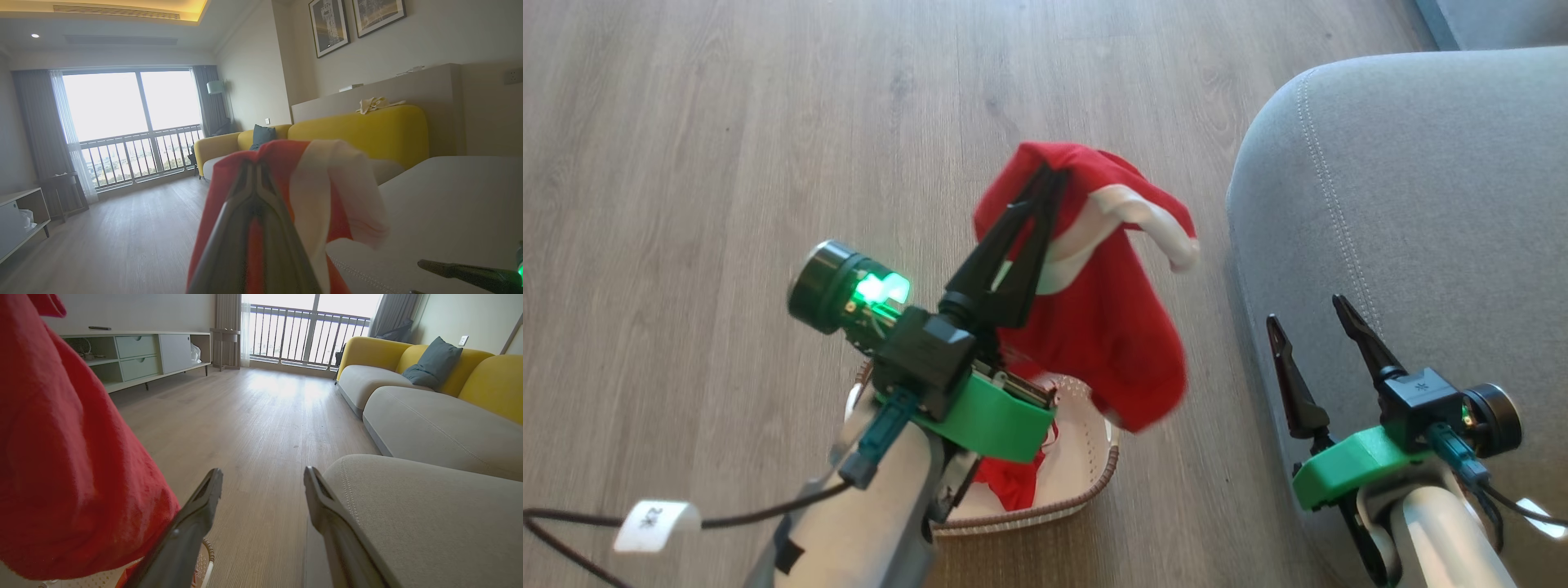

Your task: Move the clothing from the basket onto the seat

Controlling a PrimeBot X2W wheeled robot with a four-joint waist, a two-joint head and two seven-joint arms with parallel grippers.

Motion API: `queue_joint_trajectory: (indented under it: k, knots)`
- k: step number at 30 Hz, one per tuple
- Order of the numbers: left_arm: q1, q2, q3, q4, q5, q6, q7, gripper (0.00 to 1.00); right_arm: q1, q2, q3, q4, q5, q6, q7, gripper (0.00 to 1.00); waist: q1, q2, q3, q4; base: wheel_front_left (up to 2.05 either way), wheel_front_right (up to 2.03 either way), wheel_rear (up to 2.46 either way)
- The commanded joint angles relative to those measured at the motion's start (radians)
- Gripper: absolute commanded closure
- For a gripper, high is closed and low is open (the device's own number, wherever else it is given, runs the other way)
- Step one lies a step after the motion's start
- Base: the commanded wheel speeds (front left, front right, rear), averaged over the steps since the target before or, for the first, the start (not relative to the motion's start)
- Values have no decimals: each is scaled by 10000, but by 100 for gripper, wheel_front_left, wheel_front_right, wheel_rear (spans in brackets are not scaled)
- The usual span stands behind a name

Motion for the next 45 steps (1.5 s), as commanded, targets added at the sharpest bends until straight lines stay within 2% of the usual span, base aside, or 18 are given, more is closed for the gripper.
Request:
queue_joint_trajectory:
  k: [1,8,20,24,28,31,36,45]
  knots:
    - [-273,29,197,-339,-56,17,-51,100,-30,-77,225,-382,65,69,4,0,1,0,4,-15,0,0,0]
    - [-273,29,-111,-361,-209,175,-51,100,-32,-98,213,-362,55,69,4,0,1,0,-7,-43,0,0,0]
    - [-294,28,-61,-157,-212,95,-51,100,-160,-227,186,-689,280,69,4,0,1,0,99,-73,0,0,0]
    - [-371,28,-6,-57,-173,59,-51,100,-209,-833,1255,-1521,802,69,4,0,1,0,188,-99,0,0,0]
    - [-459,28,30,14,-122,33,-51,100,-280,-1911,2878,-2496,1506,69,4,0,1,0,271,-125,0,0,0]
    - [-523,28,10,34,-94,25,-51,100,-378,-2514,3559,-2988,1800,69,4,0,1,0,322,-122,0,0,0]
    - [-642,28,-278,26,59,-134,-51,100,-650,-3118,4031,-3216,1874,69,4,0,1,0,383,-72,0,0,0]
    - [-776,28,-970,-52,155,-396,-51,100,-1070,-3461,4492,-2484,1947,69,4,0,1,0,341,120,0,0,0]
